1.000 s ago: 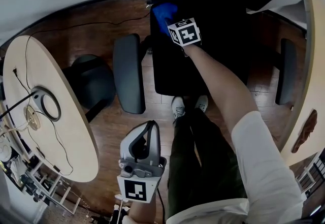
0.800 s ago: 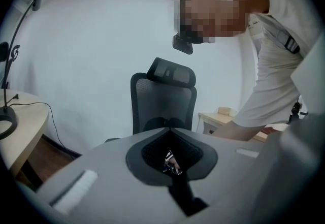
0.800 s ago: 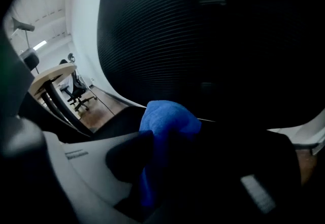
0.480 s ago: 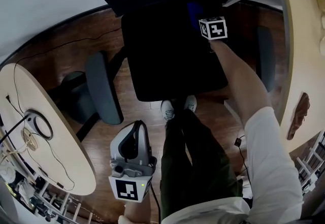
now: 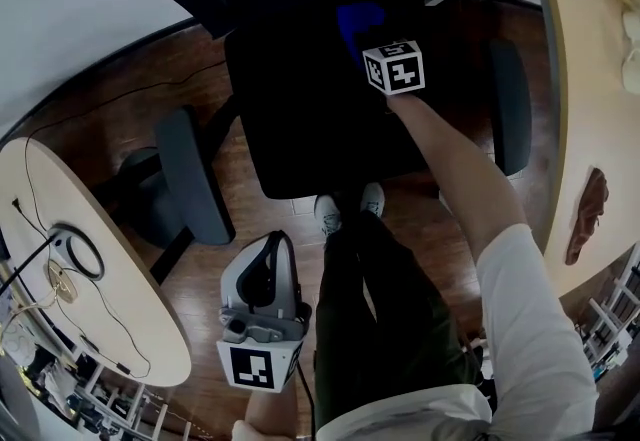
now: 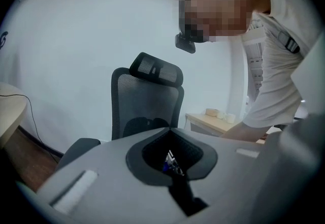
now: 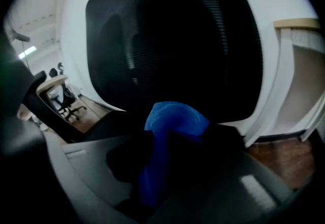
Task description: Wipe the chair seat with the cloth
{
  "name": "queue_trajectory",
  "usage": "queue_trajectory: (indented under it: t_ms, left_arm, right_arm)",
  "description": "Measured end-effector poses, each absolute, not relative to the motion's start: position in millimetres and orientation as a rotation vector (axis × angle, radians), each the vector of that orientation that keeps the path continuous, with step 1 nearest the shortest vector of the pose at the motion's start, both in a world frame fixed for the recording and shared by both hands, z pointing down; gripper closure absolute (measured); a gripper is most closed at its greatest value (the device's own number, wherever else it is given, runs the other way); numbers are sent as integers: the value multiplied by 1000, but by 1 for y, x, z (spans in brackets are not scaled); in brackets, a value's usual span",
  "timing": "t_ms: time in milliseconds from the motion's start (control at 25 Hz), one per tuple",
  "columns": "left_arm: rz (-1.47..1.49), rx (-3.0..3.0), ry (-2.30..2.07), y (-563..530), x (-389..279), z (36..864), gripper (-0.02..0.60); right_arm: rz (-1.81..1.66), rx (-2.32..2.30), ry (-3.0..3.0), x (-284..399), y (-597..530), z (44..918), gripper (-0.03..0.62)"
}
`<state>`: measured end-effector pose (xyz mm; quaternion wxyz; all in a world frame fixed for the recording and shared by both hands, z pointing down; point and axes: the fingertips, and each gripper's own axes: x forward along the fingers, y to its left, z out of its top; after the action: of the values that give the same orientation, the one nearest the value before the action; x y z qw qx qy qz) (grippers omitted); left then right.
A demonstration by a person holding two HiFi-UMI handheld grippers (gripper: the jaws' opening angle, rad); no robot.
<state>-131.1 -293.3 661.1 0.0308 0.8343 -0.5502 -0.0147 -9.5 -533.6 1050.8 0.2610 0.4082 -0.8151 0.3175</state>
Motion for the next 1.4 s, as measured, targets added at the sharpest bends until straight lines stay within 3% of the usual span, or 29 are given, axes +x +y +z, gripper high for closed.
queue_trajectory:
  t_ms: [280,520,720,1240,1400]
  left_arm:
    - [-18,2523,-1746,-278,-152,660,517]
    - [-43,2402,-1839,-255,-183,676,517]
    - [-57,2376,-1833,-256,-182,681,517]
    - [-76,2511,-1646,-281,-102,667,517]
    - [-76,2523,-1607,-278,-82,669,517]
  right_arm:
    - [983,710,-2384,-214,-434,1043,502]
    - [993,707,-2292,-248,-407,1082,502]
    - [928,756,-2254,-200,-423,1098,502]
    - [899,1114,-2001,68,-471,1105,502]
    - [911,1198,-1945,120,-470,1103,502]
